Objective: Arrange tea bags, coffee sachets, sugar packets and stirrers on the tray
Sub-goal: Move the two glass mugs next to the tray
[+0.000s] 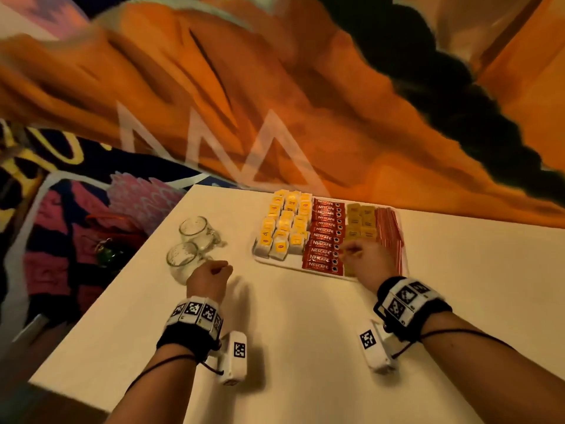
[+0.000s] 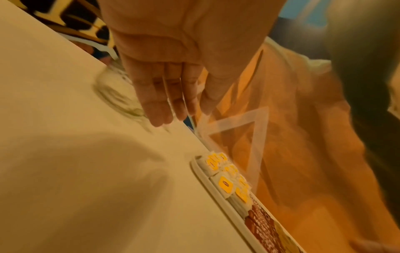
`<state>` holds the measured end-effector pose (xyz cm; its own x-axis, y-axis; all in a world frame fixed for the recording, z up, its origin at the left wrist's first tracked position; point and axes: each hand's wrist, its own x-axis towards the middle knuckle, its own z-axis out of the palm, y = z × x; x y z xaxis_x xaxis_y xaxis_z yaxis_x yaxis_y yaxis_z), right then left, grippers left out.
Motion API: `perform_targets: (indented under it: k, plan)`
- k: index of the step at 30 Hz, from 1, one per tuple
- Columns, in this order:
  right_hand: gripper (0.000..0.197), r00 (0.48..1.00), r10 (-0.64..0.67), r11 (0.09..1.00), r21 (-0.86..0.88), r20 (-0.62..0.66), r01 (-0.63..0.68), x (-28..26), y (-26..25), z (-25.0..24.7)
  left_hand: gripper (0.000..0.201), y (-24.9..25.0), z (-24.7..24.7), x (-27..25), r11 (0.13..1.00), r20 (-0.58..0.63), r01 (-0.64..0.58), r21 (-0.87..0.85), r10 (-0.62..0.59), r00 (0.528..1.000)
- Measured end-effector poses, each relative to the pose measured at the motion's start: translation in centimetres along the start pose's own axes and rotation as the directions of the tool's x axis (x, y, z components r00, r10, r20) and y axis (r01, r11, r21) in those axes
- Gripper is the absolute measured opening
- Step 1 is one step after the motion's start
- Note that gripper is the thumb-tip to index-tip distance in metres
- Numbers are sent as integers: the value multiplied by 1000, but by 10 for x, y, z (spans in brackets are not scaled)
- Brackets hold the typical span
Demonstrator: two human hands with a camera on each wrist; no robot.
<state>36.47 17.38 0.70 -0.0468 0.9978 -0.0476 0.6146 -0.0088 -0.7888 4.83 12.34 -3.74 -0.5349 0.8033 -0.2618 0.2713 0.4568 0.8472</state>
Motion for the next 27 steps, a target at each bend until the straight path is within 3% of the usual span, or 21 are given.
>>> perform_targets:
  k: [5, 10, 13, 17, 19, 22, 27]
  plan:
    - [13, 985, -110, 991, 91, 133, 98, -6, -43, 44, 24, -24, -41, -38, 1000, -184, 24, 19, -20, 983]
    - [9, 944, -177, 977, 163, 279, 135, 1, -81, 103, 59, -41, -73, -18, 994, -276, 41, 99, -12, 961]
    - [14, 938, -150, 978, 183, 311, 96, 14, -100, 138, 83, -43, -86, 5, 988, -202, -6, 154, 37, 979]
    - [29, 928, -111, 987, 152, 354, 60, 38, -120, 185, 99, -38, -96, 35, 978, -44, -99, 184, 109, 993]
    - [36, 927, -91, 991, 120, 363, 50, 51, -127, 203, 97, -31, -99, 46, 977, 35, -128, 169, 123, 992]
    - [41, 931, -61, 997, 66, 360, 40, 67, -135, 222, 69, -22, -101, 56, 971, 133, -205, 120, 189, 973]
    - [32, 929, -23, 997, 75, 370, -6, 91, -139, 244, 76, -32, -101, 73, 964, 177, -254, 75, 238, 955]
